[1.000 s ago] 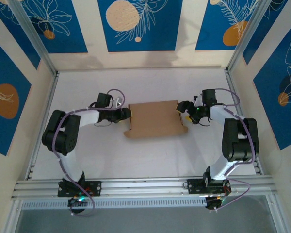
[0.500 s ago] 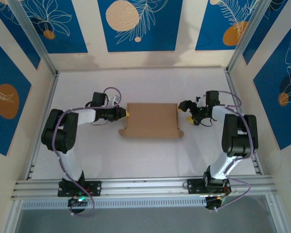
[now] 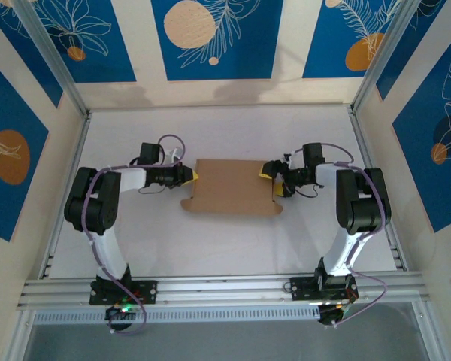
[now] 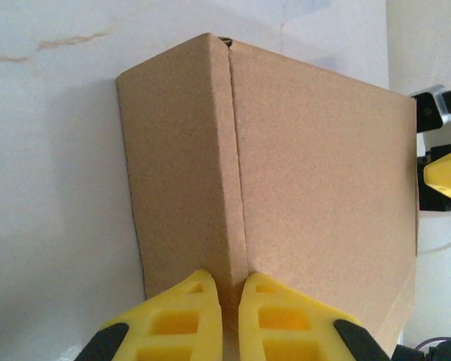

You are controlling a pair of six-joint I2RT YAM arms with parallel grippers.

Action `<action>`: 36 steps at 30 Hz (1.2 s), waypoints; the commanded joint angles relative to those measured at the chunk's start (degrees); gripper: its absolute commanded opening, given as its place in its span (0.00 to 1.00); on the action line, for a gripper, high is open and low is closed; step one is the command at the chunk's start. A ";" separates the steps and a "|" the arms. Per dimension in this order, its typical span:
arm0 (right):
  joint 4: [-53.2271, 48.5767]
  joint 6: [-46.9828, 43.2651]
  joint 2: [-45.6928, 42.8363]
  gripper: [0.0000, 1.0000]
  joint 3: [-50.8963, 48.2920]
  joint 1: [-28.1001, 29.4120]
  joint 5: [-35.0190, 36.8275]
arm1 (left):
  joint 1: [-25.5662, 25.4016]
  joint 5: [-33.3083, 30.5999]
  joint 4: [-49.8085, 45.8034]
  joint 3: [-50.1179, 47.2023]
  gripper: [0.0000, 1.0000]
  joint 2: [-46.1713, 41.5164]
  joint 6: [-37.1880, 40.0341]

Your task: Fold the paper box

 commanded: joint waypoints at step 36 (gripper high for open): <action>2.38 26.60 -14.03 0.40 -5.82 -3.00 -11.49 | -38.30 -55.18 11.86 -22.09 0.90 -37.84 81.05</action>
